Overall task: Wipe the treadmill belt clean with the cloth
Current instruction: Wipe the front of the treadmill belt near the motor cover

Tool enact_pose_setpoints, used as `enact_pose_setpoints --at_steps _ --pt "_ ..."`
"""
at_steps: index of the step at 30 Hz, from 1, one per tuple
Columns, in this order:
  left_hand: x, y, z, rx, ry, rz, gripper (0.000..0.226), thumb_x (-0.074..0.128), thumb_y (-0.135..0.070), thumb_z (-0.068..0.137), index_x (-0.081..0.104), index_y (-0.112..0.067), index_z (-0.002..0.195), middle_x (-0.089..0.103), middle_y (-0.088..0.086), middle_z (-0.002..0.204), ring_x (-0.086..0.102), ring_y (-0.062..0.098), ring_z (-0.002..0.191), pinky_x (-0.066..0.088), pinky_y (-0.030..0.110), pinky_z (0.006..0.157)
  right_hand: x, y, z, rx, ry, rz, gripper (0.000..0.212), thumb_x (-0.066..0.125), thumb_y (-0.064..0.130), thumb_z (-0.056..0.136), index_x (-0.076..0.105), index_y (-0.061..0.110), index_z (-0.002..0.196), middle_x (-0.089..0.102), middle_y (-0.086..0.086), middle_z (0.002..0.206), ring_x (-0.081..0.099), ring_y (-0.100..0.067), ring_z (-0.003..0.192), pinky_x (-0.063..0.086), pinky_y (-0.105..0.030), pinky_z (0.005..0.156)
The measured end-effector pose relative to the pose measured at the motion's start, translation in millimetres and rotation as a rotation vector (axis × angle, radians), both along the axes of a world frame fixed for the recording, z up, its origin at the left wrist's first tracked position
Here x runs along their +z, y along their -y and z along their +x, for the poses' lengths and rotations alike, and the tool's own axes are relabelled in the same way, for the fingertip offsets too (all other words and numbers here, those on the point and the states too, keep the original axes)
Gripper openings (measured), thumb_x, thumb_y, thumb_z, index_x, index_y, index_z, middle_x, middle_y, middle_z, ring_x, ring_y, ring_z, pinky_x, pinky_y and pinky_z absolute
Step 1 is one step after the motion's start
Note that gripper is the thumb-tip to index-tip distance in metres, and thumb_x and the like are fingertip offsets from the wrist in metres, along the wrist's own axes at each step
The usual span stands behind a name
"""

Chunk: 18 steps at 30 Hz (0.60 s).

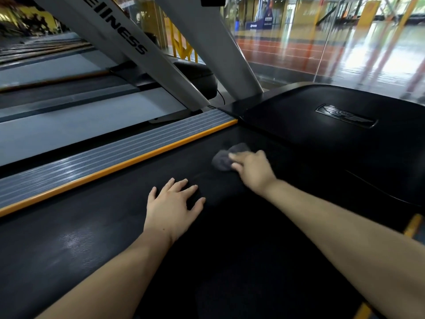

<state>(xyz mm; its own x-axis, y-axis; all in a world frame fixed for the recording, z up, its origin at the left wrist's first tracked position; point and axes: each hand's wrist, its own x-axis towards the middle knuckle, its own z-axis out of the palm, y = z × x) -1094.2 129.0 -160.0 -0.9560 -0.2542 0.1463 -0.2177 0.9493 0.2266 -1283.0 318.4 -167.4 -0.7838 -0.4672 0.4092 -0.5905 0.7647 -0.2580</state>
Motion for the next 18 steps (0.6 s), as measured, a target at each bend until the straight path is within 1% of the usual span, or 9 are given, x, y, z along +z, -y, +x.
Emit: enact_pose_setpoints --at_steps 2,4,6,8,9,11,14,16,18 --pt "1 -1 1 0.001 -0.001 -0.004 0.059 0.03 -0.072 0.096 0.046 -0.048 0.147 0.033 -0.019 0.161 0.014 0.011 0.155 0.01 0.051 0.126 -7 7 20 0.18 -0.02 0.024 0.035 0.056 0.035 0.095 0.063 0.03 0.128 0.065 -0.001 0.129 0.06 -0.027 0.109 0.043 -0.039 0.094" --pt "2 -2 1 -0.005 -0.002 -0.008 0.059 0.03 -0.072 0.096 0.046 -0.048 0.147 0.034 -0.019 0.161 0.014 0.01 0.155 0.01 0.05 0.126 -2 -5 -2 0.231 -0.079 0.04 0.033 0.06 0.03 0.094 0.065 0.029 0.126 0.066 -0.002 0.127 0.063 -0.027 0.107 0.045 -0.039 0.093" --pt "2 0 1 -0.002 -0.002 -0.012 0.059 0.03 -0.073 0.096 0.045 -0.048 0.147 0.034 -0.019 0.161 0.014 0.01 0.155 0.01 0.05 0.126 1 -31 -44 0.071 -0.097 0.049 0.032 0.059 0.026 0.093 0.066 0.029 0.125 0.068 -0.002 0.124 0.063 -0.029 0.109 0.044 -0.04 0.093" --pt "1 -1 1 0.001 -0.006 0.0 0.059 0.03 -0.073 0.096 0.046 -0.048 0.147 0.034 -0.019 0.161 0.014 0.01 0.155 0.01 0.05 0.126 -1 -67 -83 -0.207 -0.007 -0.009 0.035 0.054 0.026 0.095 0.063 0.031 0.128 0.067 -0.003 0.125 0.058 -0.032 0.113 0.04 -0.039 0.095" --pt "1 -2 1 0.002 -0.011 0.006 0.059 0.031 -0.073 0.096 0.046 -0.048 0.147 0.034 -0.019 0.161 0.014 0.01 0.155 0.009 0.05 0.126 -5 -76 -90 -0.278 0.046 -0.058 0.035 0.052 0.027 0.096 0.062 0.031 0.129 0.066 -0.005 0.126 0.055 -0.033 0.114 0.039 -0.039 0.097" --pt "2 -2 1 -0.001 -0.016 0.01 0.059 0.032 -0.072 0.096 0.046 -0.047 0.147 0.034 -0.019 0.161 0.014 0.01 0.155 0.009 0.05 0.126 -6 -67 -77 -0.289 0.067 -0.071 0.034 0.054 0.026 0.096 0.063 0.028 0.128 0.066 -0.008 0.125 0.052 -0.036 0.113 0.037 -0.039 0.098" --pt "1 0 0 0.0 -0.015 0.003 0.058 0.032 -0.072 0.096 0.047 -0.047 0.147 0.034 -0.019 0.161 0.014 0.01 0.155 0.009 0.05 0.126 0 -26 -16 -0.089 0.021 -0.033 0.03 0.06 0.026 0.092 0.069 0.023 0.121 0.069 -0.004 0.122 0.06 -0.031 0.111 0.033 -0.03 0.089" --pt "0 1 1 0.0 -0.012 -0.002 0.059 0.031 -0.073 0.095 0.046 -0.048 0.147 0.034 -0.019 0.161 0.014 0.01 0.155 0.009 0.05 0.126 -5 -5 27 0.055 0.005 0.008 0.034 0.055 0.034 0.091 0.069 0.025 0.121 0.068 -0.004 0.125 0.062 -0.03 0.108 0.038 -0.035 0.089" --pt "-2 1 1 -0.006 -0.012 -0.006 0.06 0.03 -0.074 0.095 0.046 -0.049 0.147 0.034 -0.019 0.161 0.014 0.01 0.155 0.01 0.051 0.126 -7 -1 42 0.159 0.018 0.026 0.041 0.047 0.042 0.092 0.065 0.031 0.127 0.064 -0.001 0.13 0.06 -0.028 0.109 0.041 -0.039 0.093"
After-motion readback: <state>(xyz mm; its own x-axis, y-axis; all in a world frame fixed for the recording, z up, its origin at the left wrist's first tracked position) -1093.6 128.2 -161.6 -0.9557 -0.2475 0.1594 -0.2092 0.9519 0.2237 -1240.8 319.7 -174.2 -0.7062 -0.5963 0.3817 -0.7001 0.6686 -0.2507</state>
